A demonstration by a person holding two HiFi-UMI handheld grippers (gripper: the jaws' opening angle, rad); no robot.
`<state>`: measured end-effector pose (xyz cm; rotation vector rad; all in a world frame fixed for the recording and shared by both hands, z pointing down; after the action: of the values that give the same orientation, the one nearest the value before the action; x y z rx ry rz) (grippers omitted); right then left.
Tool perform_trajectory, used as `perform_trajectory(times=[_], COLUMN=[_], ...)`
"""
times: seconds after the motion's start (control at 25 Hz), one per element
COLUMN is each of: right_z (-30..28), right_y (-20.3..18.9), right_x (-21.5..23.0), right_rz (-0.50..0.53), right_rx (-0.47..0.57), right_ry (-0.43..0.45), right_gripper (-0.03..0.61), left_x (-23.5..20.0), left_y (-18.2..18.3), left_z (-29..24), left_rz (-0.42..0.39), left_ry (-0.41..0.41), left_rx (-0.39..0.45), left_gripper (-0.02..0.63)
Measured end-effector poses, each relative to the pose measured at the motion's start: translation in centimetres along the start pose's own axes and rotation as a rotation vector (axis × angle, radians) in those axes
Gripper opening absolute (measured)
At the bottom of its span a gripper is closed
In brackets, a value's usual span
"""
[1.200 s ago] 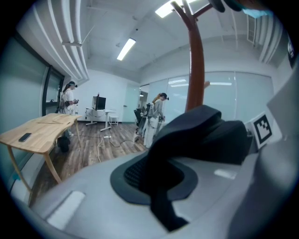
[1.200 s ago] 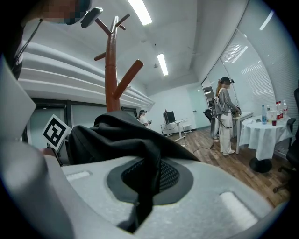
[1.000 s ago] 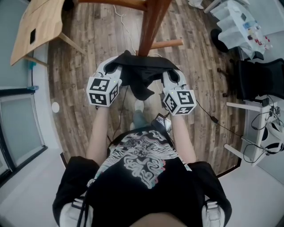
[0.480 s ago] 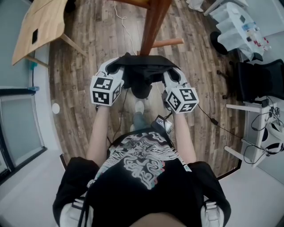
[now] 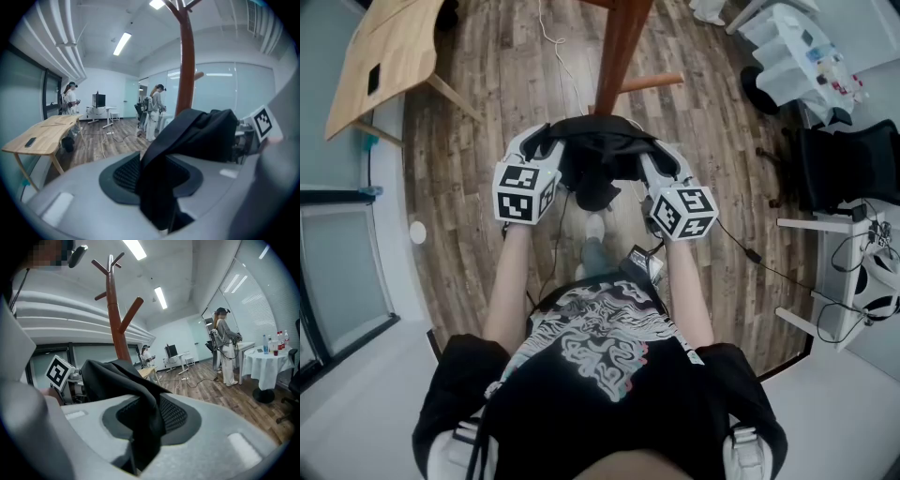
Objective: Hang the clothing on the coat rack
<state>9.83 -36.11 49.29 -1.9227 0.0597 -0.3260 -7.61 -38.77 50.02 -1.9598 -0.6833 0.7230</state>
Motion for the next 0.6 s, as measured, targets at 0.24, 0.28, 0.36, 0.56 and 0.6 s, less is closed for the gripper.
perform_trajectory(times=[0.24, 0.28, 0.36, 0.56, 0.6], right_z=[1.1, 1.3, 1.6, 2.3, 2.4], right_y=[-0.6, -0.7, -1.0, -1.5, -1.6], right_x=[0.4, 0.5, 0.3, 0.2, 0.1], right_rz=[-0.015, -0.018, -0.024, -0.036, -0.035], right_rx=[-0.003, -0.004, -0.005, -0.006, -0.006], right_ry=[-0.014, -0.017, -0.021, -0.027, -0.029], right_gripper=[0.092, 0.092, 0.092, 0.094, 0.094], left_x=[0.6, 0.6, 0.7, 1.2, 1.2], left_y=[-0.1, -0.1, -0.2, -0.2, -0.2], left_z=[1.0, 1.2, 1.6, 2.1, 2.2], left_rz=[0.013, 0.012, 0.012, 0.030, 0.030], left_ry=[-0.008, -0.007, -0.008, -0.025, -0.027], left_rx=[0.019, 0.019, 0.022, 0.048, 0.050], left_gripper=[0.112, 0.114, 0.115, 0.115, 0.115])
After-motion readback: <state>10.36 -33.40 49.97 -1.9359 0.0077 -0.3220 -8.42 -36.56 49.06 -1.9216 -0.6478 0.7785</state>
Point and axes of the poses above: the fingertips, and each gripper's own axes: z backward along the fingers, x to its right, y out of its top, the point moved 1 cm from there along z, backward along the fingers, and after that the axes turned 15 degrees about -y, right-handed, at the moved point
